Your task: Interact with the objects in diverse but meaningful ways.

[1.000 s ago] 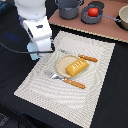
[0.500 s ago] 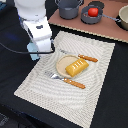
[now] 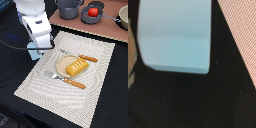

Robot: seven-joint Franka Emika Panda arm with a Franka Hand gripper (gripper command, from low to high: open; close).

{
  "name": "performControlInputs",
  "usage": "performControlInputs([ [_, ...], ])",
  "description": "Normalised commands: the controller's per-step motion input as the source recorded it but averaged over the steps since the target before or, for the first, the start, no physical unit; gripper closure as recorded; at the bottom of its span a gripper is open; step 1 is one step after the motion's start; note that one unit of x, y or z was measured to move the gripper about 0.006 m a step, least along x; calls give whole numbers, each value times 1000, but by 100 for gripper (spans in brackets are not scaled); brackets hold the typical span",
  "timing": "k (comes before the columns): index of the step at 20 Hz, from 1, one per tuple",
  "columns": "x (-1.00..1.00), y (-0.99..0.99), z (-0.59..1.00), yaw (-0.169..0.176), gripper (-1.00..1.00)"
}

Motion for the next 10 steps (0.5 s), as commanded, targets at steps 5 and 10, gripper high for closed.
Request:
performControlInputs([
  [5,-421,109,-146,-59,-100],
  [10,-117,33,-270,-48,-100],
])
